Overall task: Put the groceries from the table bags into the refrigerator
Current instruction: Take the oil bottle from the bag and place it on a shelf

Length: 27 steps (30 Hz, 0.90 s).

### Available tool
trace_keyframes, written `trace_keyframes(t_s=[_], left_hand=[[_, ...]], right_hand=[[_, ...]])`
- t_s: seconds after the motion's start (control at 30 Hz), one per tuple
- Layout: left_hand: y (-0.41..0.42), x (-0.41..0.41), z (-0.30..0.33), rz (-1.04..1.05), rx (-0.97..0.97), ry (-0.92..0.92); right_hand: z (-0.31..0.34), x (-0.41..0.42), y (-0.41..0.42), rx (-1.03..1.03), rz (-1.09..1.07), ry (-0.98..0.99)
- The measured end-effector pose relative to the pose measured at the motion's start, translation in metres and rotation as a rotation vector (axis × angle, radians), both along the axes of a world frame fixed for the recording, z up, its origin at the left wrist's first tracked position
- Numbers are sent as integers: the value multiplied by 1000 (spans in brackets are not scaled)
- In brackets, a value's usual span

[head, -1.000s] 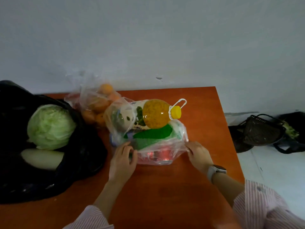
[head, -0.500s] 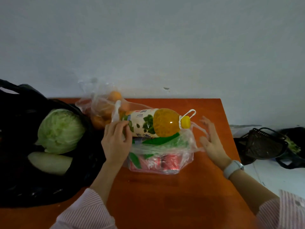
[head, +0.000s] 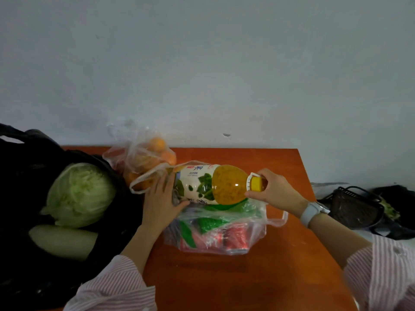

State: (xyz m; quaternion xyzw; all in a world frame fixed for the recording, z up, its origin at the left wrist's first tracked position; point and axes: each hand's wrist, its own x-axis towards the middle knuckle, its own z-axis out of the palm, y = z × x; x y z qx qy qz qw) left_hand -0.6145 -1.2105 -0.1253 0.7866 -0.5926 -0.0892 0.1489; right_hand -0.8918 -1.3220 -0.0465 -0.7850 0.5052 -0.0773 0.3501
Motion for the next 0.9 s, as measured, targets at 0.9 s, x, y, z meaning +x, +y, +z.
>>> trace_keyframes(t_s=[0.9], left_hand=[[-39, -26, 106, 73, -439, 432]], right_hand=[[156, 135, -15, -415, 193, -36]])
